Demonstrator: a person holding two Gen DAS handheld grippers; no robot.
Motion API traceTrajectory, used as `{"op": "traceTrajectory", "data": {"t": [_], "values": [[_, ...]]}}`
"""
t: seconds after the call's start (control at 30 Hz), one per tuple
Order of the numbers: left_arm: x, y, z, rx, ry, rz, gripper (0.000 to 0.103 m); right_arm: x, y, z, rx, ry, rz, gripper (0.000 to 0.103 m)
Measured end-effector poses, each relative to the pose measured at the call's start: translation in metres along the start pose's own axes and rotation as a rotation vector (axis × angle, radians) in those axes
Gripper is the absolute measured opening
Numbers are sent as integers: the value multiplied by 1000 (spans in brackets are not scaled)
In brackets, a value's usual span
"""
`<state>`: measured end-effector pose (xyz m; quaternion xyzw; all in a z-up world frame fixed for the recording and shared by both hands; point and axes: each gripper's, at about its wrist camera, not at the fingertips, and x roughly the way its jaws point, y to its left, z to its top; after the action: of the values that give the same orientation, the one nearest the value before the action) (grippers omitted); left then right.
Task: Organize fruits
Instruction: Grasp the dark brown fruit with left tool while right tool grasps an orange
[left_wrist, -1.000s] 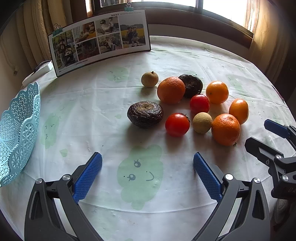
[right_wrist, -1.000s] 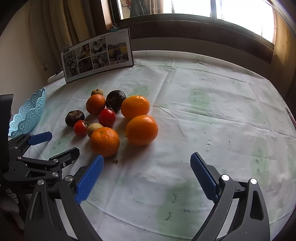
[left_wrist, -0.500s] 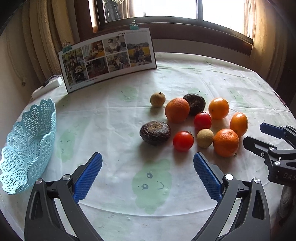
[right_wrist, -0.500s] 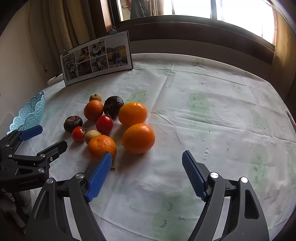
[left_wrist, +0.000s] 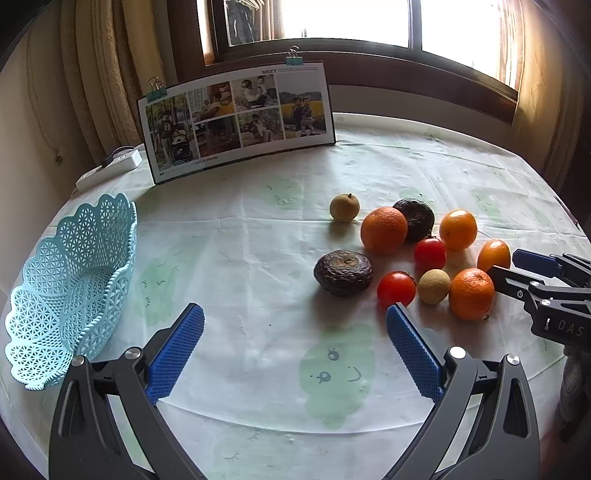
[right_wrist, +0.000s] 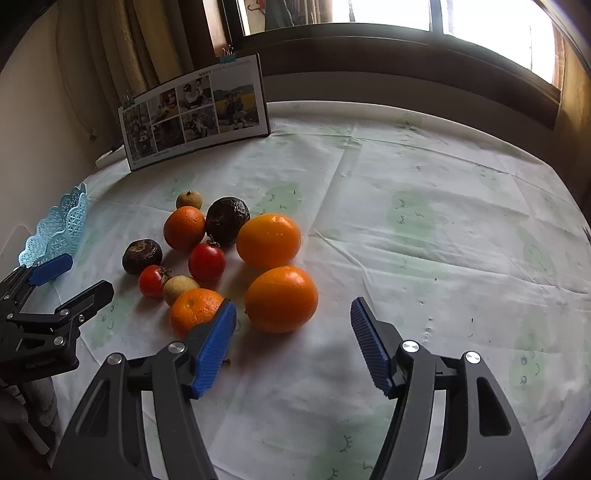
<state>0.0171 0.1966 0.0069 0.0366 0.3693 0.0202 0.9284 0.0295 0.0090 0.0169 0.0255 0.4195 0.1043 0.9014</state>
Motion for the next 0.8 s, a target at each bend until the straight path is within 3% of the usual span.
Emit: {"op": "traceTrajectory", "data": {"t": [0.27, 0.4, 0.53, 0.8], "values": [[9, 11, 4, -34, 19, -47, 98, 11, -1, 3, 20, 24, 44, 43], [16, 10, 10, -35, 31, -76, 86, 11, -1, 3, 29, 19, 60, 42], [24, 5, 15, -34, 51, -123, 81, 11, -3, 2, 41, 18, 72, 42], [44, -7, 23, -30, 94, -189, 56, 11, -3, 2, 43, 14, 74, 42]]}}
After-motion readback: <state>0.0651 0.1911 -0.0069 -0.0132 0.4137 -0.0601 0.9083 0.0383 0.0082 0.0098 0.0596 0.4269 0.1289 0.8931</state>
